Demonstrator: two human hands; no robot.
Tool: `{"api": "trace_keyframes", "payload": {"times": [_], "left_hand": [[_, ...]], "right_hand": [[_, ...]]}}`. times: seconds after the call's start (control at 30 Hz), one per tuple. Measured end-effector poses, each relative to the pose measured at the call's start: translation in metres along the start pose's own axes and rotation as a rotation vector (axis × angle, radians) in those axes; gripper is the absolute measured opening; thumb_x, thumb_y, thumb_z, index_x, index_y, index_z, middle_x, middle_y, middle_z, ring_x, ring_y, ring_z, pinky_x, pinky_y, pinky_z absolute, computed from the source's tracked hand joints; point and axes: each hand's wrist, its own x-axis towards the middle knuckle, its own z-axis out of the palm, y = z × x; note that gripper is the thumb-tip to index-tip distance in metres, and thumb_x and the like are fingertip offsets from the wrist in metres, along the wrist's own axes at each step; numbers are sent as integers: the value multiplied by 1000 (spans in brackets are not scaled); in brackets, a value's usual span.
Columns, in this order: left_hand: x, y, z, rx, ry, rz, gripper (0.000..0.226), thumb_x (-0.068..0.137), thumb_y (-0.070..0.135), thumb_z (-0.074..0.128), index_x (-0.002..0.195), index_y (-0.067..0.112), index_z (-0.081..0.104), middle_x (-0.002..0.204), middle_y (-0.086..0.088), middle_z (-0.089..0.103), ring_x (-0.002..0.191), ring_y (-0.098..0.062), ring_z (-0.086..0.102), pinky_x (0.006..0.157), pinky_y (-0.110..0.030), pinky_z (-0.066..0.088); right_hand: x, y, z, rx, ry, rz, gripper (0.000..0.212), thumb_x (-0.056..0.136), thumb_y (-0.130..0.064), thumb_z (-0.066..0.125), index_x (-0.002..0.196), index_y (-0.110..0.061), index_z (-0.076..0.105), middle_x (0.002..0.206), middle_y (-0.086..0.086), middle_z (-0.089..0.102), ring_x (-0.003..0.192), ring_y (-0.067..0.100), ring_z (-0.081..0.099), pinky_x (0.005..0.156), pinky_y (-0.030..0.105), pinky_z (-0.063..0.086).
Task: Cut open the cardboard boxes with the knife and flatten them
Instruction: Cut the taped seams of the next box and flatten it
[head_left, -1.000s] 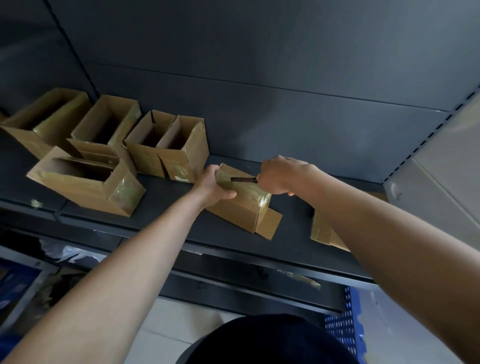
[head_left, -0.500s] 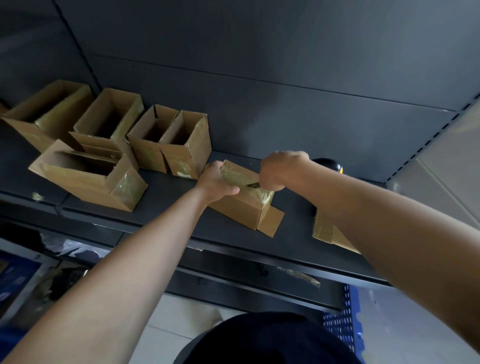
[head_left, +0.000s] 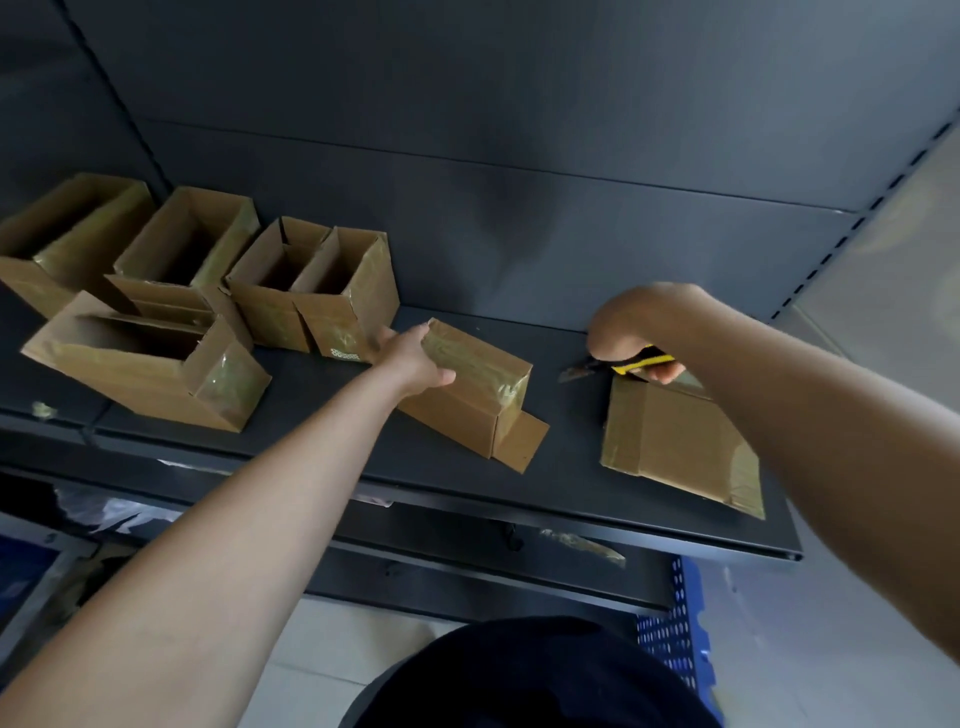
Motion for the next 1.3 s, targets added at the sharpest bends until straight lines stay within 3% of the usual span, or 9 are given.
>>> {"api": "trace_keyframes", "payload": {"times": [0.13,0.27,0.43,0.53,0.73,0.9,1.03,1.17,1.3], "left_hand": [[-12,24,7,7,143,-71,80,85,18,70,148,23,21,152,-13,8,138,-33,22,94,-34,40],[-20,34,16,-157,329,-206,71,78,14,76,130,12,27,143,-13,17,128,-32,32,75,-29,38],[-19,20,18,-312,268,-237,84,87,20,69,146,6,10,151,-15,24,125,-33,46,86,-34,44],[-16,15,15,-311,237,-80,67,89,26,66,141,8,29,144,-11,40,124,-28,48,94,-35,42],[-25,27,24,309,-74,20,121,59,64,78,150,15,13,153,-9,11,141,-32,13,112,-50,26],[-14,28,12,392,-166,116,117,68,44,78,152,29,-1,159,0,2,145,-32,4,114,-51,18],[-8,21,3,298,-235,101,112,71,27,79,147,51,1,156,6,6,143,-37,1,113,-55,21],[-6,16,2,268,-216,139,111,67,28,81,148,40,7,155,-1,14,140,-37,17,111,-53,27],[-7,10,0,193,-181,149,98,59,32,81,137,28,21,137,-1,34,123,-26,38,100,-47,42]], "right_hand": [[30,-10,19,477,153,-18,25,102,-18,32,110,-2,49,94,17,60,72,29,58,78,36,57],[60,-28,39,890,164,-121,41,91,-47,59,95,-6,54,77,7,54,55,19,55,49,26,50],[74,-39,46,1065,41,-198,44,90,-46,60,109,-6,58,83,9,64,57,19,59,54,27,54],[70,-40,47,1040,-145,-239,51,93,-54,50,100,-5,60,85,11,73,54,17,57,52,27,49],[75,-33,49,1038,-32,-175,60,99,-52,33,105,1,59,76,13,68,54,21,61,46,25,49],[77,-10,42,730,149,-325,27,102,-30,39,102,-6,53,83,14,63,61,24,58,62,32,52],[67,4,31,280,234,-401,23,100,-35,44,117,-26,56,110,4,56,96,24,54,83,36,45],[50,-7,18,5,338,-484,35,100,-35,45,134,-32,49,133,3,52,122,26,48,90,35,39],[41,-29,9,-256,391,-489,35,99,-20,43,132,-27,49,125,4,53,111,27,53,75,33,40]]}}
